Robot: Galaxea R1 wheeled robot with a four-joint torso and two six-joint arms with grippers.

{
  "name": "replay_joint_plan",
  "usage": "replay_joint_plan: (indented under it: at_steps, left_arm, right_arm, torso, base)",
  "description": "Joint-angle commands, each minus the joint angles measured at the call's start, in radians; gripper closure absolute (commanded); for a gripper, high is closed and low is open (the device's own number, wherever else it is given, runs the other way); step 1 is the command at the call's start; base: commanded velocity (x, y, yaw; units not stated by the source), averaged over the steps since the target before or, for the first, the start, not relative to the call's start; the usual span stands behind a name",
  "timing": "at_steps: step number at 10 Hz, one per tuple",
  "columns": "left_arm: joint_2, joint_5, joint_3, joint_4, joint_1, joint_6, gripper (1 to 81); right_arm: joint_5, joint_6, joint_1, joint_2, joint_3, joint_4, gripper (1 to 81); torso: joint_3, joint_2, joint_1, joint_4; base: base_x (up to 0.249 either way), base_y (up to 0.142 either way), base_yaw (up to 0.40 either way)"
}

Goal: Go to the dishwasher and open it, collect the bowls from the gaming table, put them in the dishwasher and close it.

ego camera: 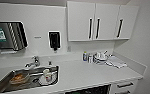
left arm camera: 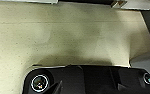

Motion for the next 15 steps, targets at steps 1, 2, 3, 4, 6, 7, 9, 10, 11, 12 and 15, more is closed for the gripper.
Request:
replay_joint_plan:
  at_steps: [1,2,3,4,6,7,9,10,11,12,15]
  left_arm:
    - [-0.005,0.034,-0.001,0.000,-0.055,-0.001,1.0]
    - [-0.005,0.034,-0.001,0.000,-0.055,-0.001,1.0]
    - [-0.005,0.034,-0.001,0.001,-0.055,-0.001,1.0]
    - [-0.007,0.036,-0.001,0.001,-0.055,-0.001,1.0]
    - [-0.004,0.036,-0.001,0.001,-0.055,-0.001,1.0]
    - [0.001,0.036,-0.001,0.001,-0.055,0.003,1.0]
    - [0.006,0.037,-0.001,0.001,-0.055,0.004,1.0]
    - [0.009,0.037,-0.001,0.001,-0.053,0.004,1.0]
    - [0.009,0.037,-0.001,0.001,-0.053,0.004,1.0]
    - [0.009,0.037,-0.001,0.001,-0.052,0.006,1.0]
    - [0.012,0.037,-0.003,0.001,-0.052,0.006,1.0]
  right_arm:
    - [-0.037,0.020,0.087,-0.019,-0.020,0.030,1.0]
    - [-0.035,0.024,0.096,-0.025,-0.016,0.082,1.0]
    - [-0.035,0.024,0.116,-0.031,-0.005,0.116,1.0]
    - [-0.035,0.026,0.137,-0.048,0.038,0.140,1.0]
    - [-0.034,0.026,0.193,-0.112,0.170,0.202,1.0]
    - [-0.032,0.026,0.220,-0.141,0.225,0.236,1.0]
    - [-0.018,0.026,0.270,-0.186,0.296,0.279,1.0]
    - [-0.014,0.026,0.285,-0.189,0.310,0.285,1.0]
    - [-0.003,0.026,0.299,-0.189,0.316,0.292,1.0]
    - [-0.001,0.026,0.309,-0.187,0.319,0.294,1.0]
    - [0.006,0.026,0.326,-0.198,0.334,0.300,1.0]
  torso:
    - [0.000,0.005,-0.004,0.000]
    - [0.000,-0.029,0.018,0.000]
    - [0.000,-0.038,0.024,0.000]
    - [0.000,-0.049,0.031,0.000]
    - [0.000,-0.048,0.031,0.000]
    - [0.000,-0.049,0.031,0.000]
    - [0.000,-0.049,0.031,0.000]
    - [0.000,-0.049,0.031,0.000]
    - [0.000,-0.049,0.031,0.000]
    - [0.000,-0.049,0.031,0.000]
    - [0.000,-0.049,0.031,0.000]
  base:
    - [0.000,0.000,0.000]
    - [0.000,0.000,0.000]
    - [0.000,0.000,0.000]
    - [0.000,0.000,0.000]
    - [0.000,0.000,0.000]
    - [0.000,0.000,0.000]
    - [0.000,0.000,0.000]
    - [0.000,0.000,0.000]
    - [0.000,0.000,0.000]
    - [0.000,0.000,0.000]
    - [0.000,0.000,0.000]
